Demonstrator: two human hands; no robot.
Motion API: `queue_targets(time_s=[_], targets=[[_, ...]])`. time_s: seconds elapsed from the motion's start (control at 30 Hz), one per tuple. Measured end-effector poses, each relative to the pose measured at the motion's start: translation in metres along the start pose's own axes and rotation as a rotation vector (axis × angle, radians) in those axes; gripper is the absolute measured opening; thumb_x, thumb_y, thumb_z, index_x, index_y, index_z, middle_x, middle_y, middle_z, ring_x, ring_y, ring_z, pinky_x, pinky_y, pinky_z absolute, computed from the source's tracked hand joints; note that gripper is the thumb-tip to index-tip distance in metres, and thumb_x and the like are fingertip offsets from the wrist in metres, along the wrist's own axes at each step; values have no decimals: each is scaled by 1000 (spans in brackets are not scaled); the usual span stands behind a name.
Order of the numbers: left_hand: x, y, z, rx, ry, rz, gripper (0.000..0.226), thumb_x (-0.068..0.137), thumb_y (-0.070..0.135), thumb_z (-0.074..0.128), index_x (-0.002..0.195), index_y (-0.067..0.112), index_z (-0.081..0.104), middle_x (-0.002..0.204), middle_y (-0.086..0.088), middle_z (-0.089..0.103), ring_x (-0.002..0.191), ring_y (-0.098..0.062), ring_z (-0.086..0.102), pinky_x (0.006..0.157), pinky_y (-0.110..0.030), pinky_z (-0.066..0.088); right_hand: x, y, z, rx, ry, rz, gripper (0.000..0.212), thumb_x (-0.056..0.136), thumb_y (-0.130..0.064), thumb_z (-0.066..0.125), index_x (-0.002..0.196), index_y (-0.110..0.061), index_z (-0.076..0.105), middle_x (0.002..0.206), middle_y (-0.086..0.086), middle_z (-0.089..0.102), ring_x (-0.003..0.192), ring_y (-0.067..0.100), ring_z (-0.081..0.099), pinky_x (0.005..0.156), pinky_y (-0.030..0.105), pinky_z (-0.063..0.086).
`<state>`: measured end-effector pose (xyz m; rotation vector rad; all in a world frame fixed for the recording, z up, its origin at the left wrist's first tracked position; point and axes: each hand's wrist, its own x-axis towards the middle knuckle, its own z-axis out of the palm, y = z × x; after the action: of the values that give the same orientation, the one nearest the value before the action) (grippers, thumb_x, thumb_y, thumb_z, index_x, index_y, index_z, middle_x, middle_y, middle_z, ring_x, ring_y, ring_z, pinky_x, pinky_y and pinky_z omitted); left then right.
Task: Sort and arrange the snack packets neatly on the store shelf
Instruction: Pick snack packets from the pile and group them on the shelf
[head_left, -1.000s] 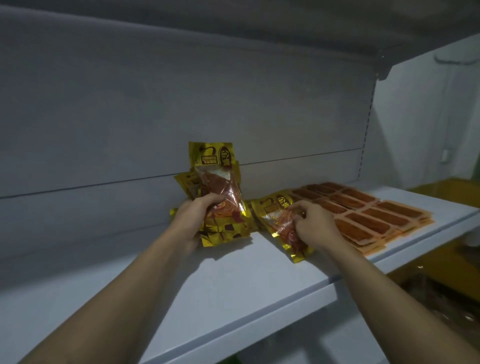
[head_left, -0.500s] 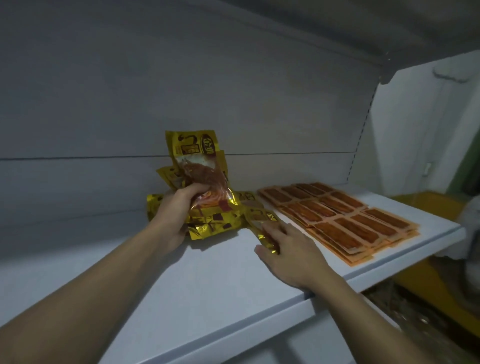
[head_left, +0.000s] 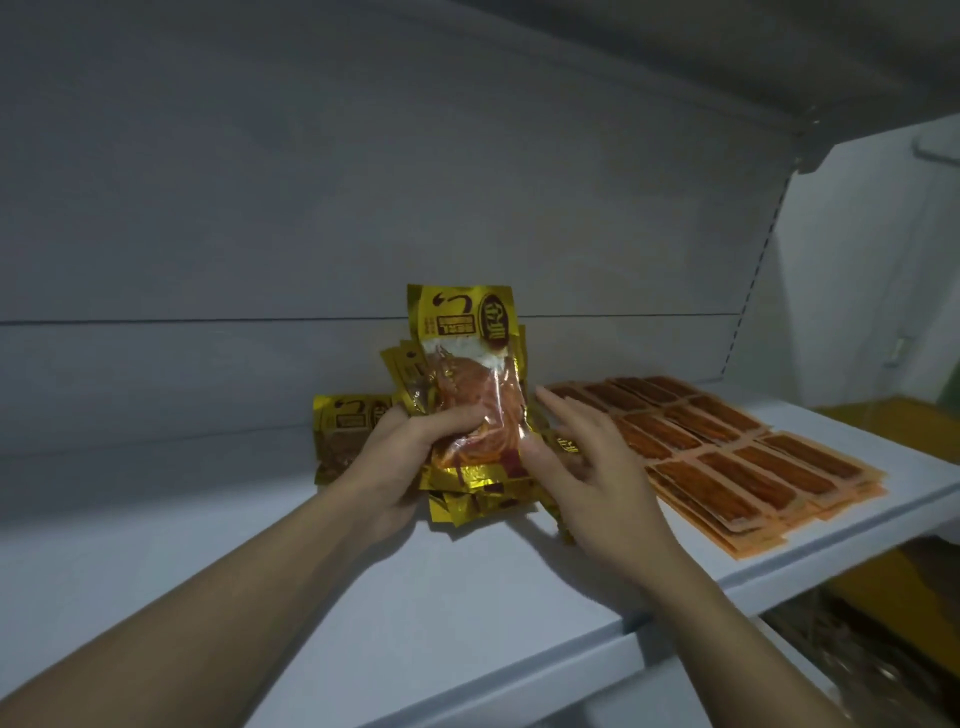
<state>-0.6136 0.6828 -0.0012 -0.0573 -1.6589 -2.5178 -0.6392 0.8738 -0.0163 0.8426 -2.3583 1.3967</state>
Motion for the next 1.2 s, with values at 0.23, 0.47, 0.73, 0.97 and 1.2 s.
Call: queue_targets(time_s=[0.23,0.47,0.73,0.97,1.2], targets=[[-5,2,-3,-125,-135,-36,45,87,49,66,115,15,74,123,-16,68,111,-34,67,82,-46,58,36,-24,9,127,45,37,74,71,-42,86,136,-38,52,115,-22,63,101,-7,62,81,17,54],[-7,6,-10,-87,113,27,42,77,21,79,111,-1,71,105,-20,74,92,-35,73,69,-43,60,51,-28,9,273,183,69,37,82,-23,80,113,-37,65,99,-26,65,94,-15,59,77,21,53],[-9,30,-23,25,438,236,29,82,11,76,110,9,70,96,-14,76,84,-33,74,78,-52,60,31,-3,-7,111,180,180,34,84,-12,76,111,-31,68,113,-4,69,105,14,63,83,25,51],[-13,29,-31,13,476,156,30,82,14,77,110,7,69,89,-13,77,76,-31,75,62,-41,61,-20,3,14,-383,53,174,26,92,-35,65,116,-26,67,120,-11,44,117,13,49,94,17,42],[-13,25,-27,43,439,135,33,82,14,76,113,5,67,90,-14,76,75,-30,75,56,-36,59,-33,-7,19,-758,-70,-19,57,86,-70,32,137,-47,45,144,-12,43,137,14,28,118,43,9]])
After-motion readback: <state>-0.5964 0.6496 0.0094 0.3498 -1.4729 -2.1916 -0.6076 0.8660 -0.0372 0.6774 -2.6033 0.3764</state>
